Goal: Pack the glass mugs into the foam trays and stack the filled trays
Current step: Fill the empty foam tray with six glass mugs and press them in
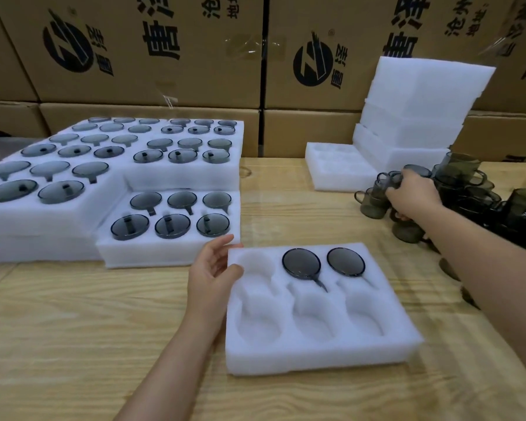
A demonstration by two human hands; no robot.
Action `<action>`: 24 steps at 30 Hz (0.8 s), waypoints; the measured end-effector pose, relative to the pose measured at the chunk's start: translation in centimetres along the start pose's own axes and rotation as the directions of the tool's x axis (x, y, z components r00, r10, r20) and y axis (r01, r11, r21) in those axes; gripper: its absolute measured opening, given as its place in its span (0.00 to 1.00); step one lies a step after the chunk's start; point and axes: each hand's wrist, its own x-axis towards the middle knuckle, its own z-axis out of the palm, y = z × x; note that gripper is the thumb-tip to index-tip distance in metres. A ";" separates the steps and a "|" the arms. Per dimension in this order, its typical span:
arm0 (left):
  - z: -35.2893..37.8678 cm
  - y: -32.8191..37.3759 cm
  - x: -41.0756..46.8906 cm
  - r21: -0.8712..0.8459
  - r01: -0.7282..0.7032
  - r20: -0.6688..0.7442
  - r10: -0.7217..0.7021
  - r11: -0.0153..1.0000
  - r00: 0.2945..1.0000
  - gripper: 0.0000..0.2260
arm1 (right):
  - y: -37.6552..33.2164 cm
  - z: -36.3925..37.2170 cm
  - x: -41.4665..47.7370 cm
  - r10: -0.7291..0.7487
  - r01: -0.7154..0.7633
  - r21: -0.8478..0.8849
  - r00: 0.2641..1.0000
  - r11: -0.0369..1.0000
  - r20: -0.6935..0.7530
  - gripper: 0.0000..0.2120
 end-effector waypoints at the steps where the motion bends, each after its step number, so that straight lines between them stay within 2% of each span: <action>1: 0.0 -0.1 0.0 -0.003 0.003 0.000 -0.003 1.000 1.000 0.22 | 0.1 0.2 0.5 0.004 -0.004 0.020 1.000 1.000 0.009 0.13; 6: -0.1 -0.2 0.1 -0.025 0.021 -0.001 -0.021 0.999 1.000 0.23 | -0.1 0.8 1.6 0.056 -0.057 0.124 0.998 0.991 0.012 0.09; 9: -0.1 -0.2 0.1 -0.042 0.026 -0.001 -0.026 0.999 1.000 0.22 | -0.4 0.3 1.8 0.118 -0.126 0.148 0.991 0.981 0.058 0.10; 11: -0.1 -0.2 0.1 -0.061 0.028 -0.002 -0.029 0.998 1.000 0.22 | -0.6 -0.1 1.2 0.121 -0.129 0.175 0.991 0.976 0.053 0.10; 13: 0.0 -0.2 0.1 -0.095 0.033 -0.002 -0.033 0.995 0.999 0.21 | -1.3 -0.4 -0.1 0.094 -0.091 0.277 0.996 0.956 0.005 0.11; 15: 0.0 -0.1 0.0 -0.142 0.042 0.000 -0.043 0.989 0.999 0.19 | -2.4 -0.8 -1.9 0.029 -0.003 0.369 0.997 0.929 -0.067 0.13; 17: 0.0 0.0 0.1 -0.185 0.060 0.007 -0.059 0.981 0.998 0.18 | -3.8 -1.1 -4.4 -0.052 0.082 0.463 0.996 0.883 -0.076 0.17; 20: -0.2 0.2 0.1 -0.215 0.108 0.034 -0.103 0.971 0.994 0.12 | -6.5 -1.4 -9.1 -0.225 0.188 0.571 0.974 0.799 -0.007 0.20; 24: -0.2 0.3 0.1 -0.206 0.095 0.106 -0.074 0.974 0.992 0.11 | -9.5 -1.7 -13.8 -0.456 0.279 0.584 0.872 0.762 0.178 0.13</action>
